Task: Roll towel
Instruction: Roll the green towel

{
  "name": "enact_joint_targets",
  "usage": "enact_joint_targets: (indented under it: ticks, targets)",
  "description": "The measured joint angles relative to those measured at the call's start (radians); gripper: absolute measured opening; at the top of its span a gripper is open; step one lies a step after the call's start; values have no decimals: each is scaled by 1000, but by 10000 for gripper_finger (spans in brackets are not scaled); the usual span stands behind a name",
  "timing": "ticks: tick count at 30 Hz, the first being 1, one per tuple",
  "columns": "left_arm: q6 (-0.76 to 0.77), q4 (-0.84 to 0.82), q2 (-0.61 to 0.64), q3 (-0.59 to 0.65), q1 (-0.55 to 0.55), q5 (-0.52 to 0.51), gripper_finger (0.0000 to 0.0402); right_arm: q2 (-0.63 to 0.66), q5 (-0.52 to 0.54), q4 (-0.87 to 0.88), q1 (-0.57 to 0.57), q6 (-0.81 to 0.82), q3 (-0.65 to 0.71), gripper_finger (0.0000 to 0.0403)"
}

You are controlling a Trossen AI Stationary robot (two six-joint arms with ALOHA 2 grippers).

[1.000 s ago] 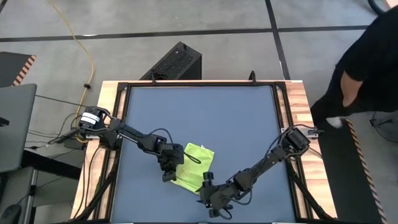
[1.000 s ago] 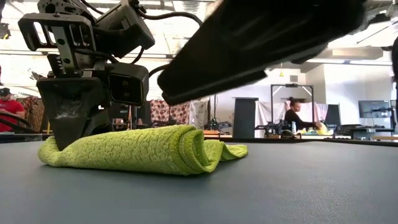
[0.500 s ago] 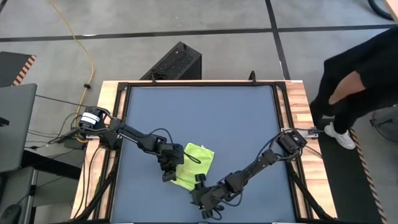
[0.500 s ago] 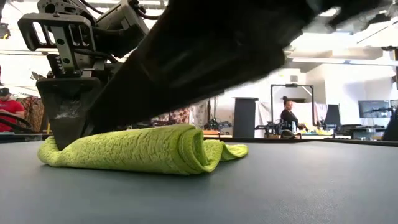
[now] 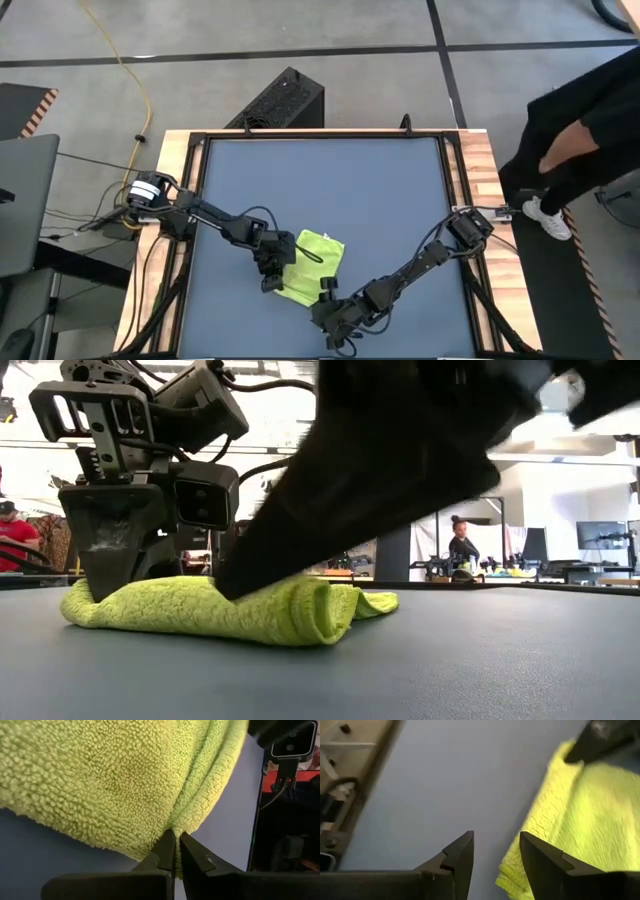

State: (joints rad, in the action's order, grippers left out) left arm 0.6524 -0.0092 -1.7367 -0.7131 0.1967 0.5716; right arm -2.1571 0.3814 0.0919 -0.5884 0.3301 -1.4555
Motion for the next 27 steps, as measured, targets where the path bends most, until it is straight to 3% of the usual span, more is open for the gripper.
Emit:
enact_joint_targets:
  ticks: [17, 27]
  targets:
    - [-42, 9, 0, 0, 0, 14, 2, -4, 42, 91, 0, 278, 0, 184]
    - [-170, 14, 20, 3, -19, 66, 82, -6, 51, 91, -12, 407, 17, 170]
